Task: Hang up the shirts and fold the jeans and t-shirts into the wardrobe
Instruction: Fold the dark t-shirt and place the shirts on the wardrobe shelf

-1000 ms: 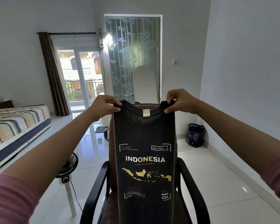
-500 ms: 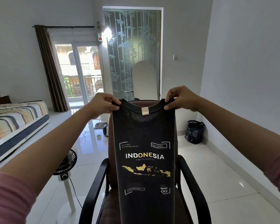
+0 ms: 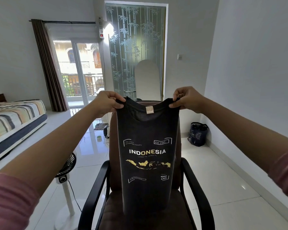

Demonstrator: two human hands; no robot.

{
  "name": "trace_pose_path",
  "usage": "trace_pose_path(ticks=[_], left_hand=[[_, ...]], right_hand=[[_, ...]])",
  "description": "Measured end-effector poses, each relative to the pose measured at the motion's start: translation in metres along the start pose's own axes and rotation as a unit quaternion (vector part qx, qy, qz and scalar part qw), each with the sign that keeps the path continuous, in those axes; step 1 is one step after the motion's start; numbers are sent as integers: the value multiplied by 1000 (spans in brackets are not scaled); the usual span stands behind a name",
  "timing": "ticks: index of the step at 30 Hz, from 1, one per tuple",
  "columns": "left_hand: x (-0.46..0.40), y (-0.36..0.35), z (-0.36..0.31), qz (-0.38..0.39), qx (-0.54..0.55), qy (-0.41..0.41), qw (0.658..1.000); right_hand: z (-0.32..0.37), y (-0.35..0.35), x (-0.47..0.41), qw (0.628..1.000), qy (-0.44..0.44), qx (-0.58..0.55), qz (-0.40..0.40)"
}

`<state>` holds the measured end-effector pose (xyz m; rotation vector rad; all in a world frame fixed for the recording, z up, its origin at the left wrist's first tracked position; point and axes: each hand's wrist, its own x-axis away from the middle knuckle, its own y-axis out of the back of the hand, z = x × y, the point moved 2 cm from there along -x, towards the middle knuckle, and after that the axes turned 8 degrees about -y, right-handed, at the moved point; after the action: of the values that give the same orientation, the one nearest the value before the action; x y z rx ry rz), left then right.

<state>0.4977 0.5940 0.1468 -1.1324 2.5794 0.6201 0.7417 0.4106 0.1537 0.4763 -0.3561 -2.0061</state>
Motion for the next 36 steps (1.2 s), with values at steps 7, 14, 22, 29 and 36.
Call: trace_pose_path(ticks=[7,14,22,29,36], left_hand=[[-1,-1,3,-1,2,6,1000],[1,-4,4,2,-6,9,1000],[7,-6,-8,57,-4,14,998],[13,-8,-13,88,-70,36,993],[27,-15,-10,114,-75,48,989]], right_hand=[[-2,5,-1,995,5,97,-8],[-7,5,10,988,-2,152,4],[-5,10,24,996,-25,34,77],[4,13,35,991,-47,-12,124],[4,14,47,988,-67,21,135]])
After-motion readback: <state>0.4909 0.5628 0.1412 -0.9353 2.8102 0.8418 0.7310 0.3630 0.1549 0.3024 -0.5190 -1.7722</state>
